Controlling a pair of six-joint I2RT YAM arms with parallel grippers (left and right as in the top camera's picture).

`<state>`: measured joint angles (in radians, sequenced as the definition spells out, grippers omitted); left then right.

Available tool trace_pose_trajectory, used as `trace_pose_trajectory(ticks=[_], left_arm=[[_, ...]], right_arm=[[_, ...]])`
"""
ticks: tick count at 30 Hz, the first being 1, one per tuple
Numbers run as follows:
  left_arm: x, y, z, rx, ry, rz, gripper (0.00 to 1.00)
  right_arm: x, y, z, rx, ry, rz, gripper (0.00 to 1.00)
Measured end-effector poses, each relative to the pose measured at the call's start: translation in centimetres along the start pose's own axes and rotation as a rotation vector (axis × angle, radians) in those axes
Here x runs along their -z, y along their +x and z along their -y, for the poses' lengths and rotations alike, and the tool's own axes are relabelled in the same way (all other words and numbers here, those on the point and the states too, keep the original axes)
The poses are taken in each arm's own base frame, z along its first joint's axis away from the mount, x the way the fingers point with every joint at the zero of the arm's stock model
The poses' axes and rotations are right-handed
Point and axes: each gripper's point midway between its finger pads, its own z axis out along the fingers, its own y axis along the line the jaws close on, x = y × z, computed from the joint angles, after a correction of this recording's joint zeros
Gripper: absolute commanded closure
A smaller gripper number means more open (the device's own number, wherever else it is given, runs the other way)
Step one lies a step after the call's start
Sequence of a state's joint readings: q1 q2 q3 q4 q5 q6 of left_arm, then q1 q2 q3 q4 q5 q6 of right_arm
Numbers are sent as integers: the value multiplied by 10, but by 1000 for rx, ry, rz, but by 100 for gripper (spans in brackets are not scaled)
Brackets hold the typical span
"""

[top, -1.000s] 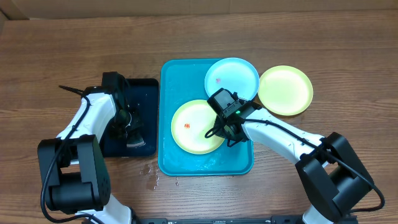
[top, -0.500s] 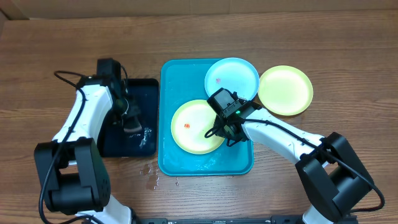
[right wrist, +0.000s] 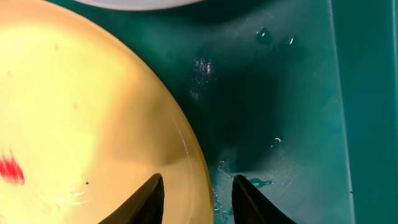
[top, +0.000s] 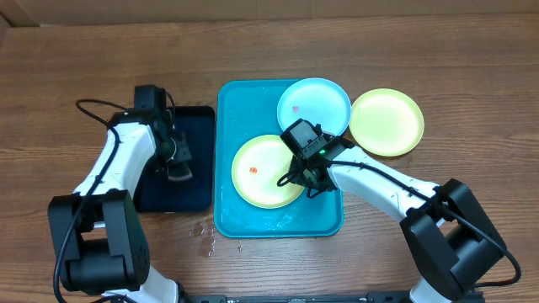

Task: Clean dirty plates on tray and stack at the side
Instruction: 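Carry the sponge right onto the yellow plate held by right gripper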

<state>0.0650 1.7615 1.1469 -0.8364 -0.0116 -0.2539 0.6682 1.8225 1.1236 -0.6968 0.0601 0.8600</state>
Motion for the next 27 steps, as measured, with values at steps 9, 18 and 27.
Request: trace_pose_trajectory(ticks=[9,18,27], left_arm=[[-2,-1,-7,2,-37,13,70],[-2,-1,-8,1,-44,13,73],[-2,0,-8,5,-45,8,76]], right_arm=[[0,0,0,0,0,0,62],[0,0,0,0,0,0,62],[0,0,0,1,0,0,62]])
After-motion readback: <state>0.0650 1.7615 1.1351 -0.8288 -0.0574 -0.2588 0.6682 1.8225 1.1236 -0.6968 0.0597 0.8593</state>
